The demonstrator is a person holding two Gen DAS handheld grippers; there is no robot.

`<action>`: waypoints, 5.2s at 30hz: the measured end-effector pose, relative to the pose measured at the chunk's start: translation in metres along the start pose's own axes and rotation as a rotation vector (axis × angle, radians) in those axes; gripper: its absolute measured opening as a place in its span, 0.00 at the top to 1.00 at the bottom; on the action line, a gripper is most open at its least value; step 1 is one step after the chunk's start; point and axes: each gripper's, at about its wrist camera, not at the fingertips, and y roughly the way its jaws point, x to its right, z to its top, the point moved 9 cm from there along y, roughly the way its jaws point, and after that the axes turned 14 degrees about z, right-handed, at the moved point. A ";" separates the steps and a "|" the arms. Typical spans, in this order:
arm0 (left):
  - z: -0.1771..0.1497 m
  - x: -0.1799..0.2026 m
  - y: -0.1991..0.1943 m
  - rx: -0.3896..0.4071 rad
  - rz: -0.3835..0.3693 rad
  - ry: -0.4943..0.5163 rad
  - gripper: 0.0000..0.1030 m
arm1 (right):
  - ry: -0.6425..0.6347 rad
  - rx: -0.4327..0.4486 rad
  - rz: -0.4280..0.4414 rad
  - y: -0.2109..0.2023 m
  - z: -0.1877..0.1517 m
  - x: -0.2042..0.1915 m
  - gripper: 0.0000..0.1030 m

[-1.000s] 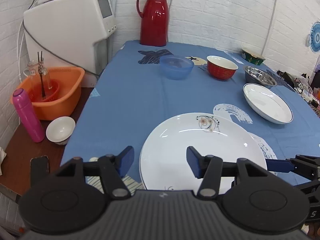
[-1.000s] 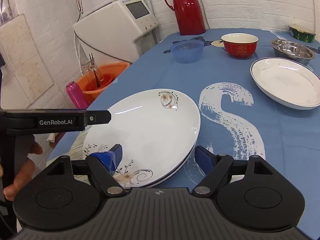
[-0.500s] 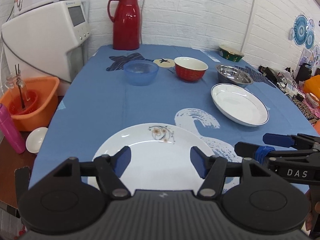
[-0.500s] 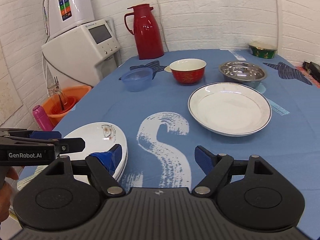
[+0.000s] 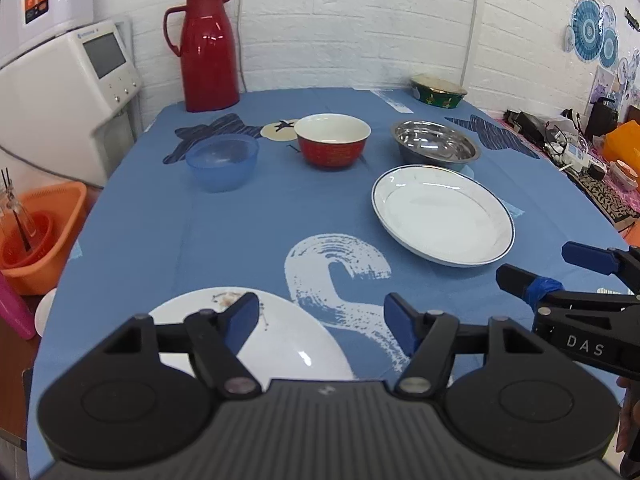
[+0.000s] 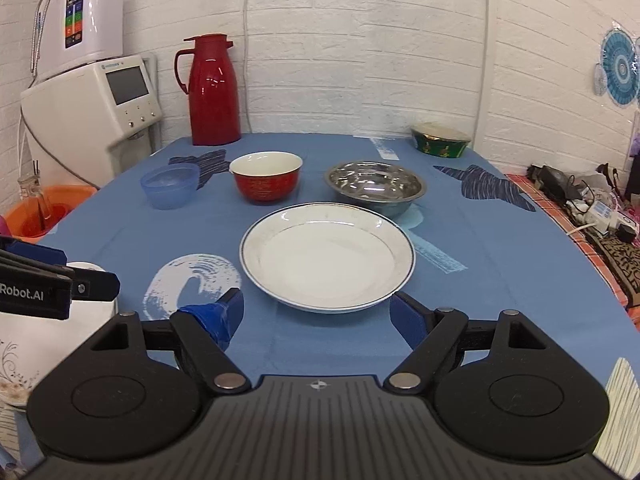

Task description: Organize plates and bowls

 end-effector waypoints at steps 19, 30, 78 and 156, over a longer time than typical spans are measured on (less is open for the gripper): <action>0.057 0.055 0.103 -0.150 -0.059 0.024 0.33 | 0.098 -0.042 -0.026 0.040 0.013 0.090 0.35; 0.076 0.086 0.177 -0.247 -0.080 0.064 0.33 | 0.102 -0.219 0.027 0.124 0.015 0.110 0.35; -0.059 -0.145 0.006 -0.199 0.051 -0.202 0.80 | -0.032 -0.143 0.436 0.048 -0.011 -0.165 0.39; 0.150 0.149 0.239 -0.314 0.024 -0.430 0.56 | 0.039 -0.265 0.108 0.247 0.089 0.192 0.46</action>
